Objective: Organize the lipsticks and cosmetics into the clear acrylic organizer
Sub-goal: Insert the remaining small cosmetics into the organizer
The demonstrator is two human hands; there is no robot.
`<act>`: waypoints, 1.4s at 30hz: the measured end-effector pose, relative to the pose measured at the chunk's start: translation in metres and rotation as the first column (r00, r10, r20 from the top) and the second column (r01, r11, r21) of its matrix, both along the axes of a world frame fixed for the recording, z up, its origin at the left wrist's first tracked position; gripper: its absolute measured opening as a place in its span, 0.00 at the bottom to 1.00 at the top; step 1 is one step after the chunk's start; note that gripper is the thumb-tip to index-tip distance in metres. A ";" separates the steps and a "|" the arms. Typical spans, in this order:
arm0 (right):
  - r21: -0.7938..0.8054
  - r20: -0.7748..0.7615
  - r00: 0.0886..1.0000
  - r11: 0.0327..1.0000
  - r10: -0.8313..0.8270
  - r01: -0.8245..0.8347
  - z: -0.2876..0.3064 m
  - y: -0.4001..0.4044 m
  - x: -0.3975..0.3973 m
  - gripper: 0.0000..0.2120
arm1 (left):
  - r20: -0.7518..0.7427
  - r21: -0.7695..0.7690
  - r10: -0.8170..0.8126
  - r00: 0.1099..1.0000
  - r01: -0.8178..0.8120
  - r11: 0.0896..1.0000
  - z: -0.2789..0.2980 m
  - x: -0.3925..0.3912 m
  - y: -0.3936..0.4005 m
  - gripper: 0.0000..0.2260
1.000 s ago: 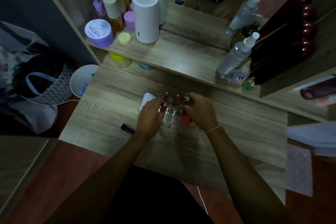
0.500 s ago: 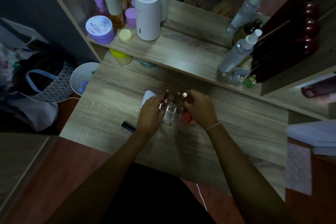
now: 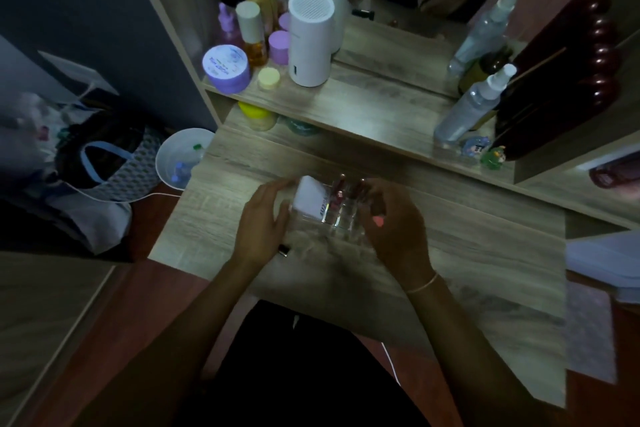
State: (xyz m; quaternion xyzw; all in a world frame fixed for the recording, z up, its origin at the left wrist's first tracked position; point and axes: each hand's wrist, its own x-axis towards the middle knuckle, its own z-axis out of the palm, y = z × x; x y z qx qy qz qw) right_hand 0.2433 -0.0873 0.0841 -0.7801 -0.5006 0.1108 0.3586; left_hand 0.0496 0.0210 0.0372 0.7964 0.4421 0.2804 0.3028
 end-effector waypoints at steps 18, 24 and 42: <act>-0.473 -0.035 0.980 0.860 0.198 -0.190 -0.084 0.043 -0.143 0.19 | -0.565 -0.128 -0.324 0.759 0.307 0.943 -0.077 -0.097 0.026 0.24; -0.432 0.004 0.992 0.895 0.124 -0.111 -0.090 0.032 -0.149 0.13 | -0.580 -0.114 -0.322 0.748 0.318 0.941 -0.080 -0.096 0.025 0.25; -0.204 -0.195 0.860 0.877 -0.472 0.435 -0.047 -0.029 -0.089 0.12 | -0.473 0.154 -0.524 0.709 0.652 0.743 -0.062 -0.031 -0.025 0.25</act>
